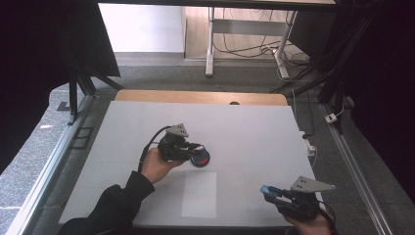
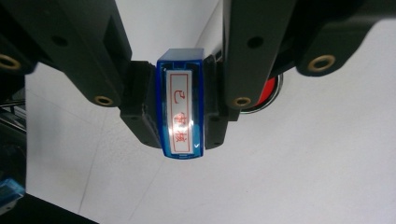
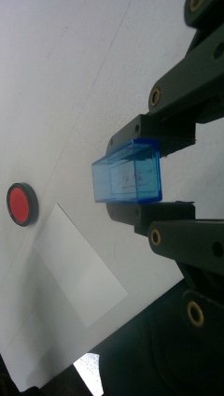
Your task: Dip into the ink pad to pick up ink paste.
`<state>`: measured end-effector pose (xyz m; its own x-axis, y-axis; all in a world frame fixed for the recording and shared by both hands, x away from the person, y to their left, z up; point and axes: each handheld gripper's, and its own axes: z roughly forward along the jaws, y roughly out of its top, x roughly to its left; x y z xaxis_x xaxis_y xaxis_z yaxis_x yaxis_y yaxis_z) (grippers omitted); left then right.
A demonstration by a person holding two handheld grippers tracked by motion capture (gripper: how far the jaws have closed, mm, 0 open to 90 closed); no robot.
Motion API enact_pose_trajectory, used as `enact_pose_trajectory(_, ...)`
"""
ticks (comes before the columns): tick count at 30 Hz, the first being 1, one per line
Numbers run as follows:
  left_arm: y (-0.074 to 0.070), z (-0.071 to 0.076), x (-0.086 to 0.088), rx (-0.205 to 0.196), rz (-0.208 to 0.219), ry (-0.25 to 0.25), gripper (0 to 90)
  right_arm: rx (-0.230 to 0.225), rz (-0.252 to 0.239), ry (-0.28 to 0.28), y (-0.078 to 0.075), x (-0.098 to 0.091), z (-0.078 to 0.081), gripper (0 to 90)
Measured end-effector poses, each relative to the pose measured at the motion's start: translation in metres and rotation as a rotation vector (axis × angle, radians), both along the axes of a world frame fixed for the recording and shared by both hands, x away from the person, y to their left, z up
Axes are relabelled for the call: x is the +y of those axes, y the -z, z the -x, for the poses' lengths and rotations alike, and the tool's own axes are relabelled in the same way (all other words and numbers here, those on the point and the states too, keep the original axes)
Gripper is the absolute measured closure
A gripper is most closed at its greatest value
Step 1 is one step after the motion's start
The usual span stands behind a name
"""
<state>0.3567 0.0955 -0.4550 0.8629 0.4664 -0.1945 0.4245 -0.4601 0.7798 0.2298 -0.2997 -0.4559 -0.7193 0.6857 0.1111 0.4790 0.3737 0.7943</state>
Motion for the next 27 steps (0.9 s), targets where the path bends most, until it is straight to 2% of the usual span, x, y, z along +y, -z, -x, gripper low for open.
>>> enact_pose_trajectory(14,-0.012,0.02,0.004,-0.016,0.016,0.037,69.9,0.002,0.001,-0.009,0.0,0.0,0.0,68.3)
enact_pose_trajectory(27,-0.016,0.039,0.005,-0.022,0.022,0.064,69.9,-0.004,0.006,-0.015,0.0,0.001,0.001,68.2)
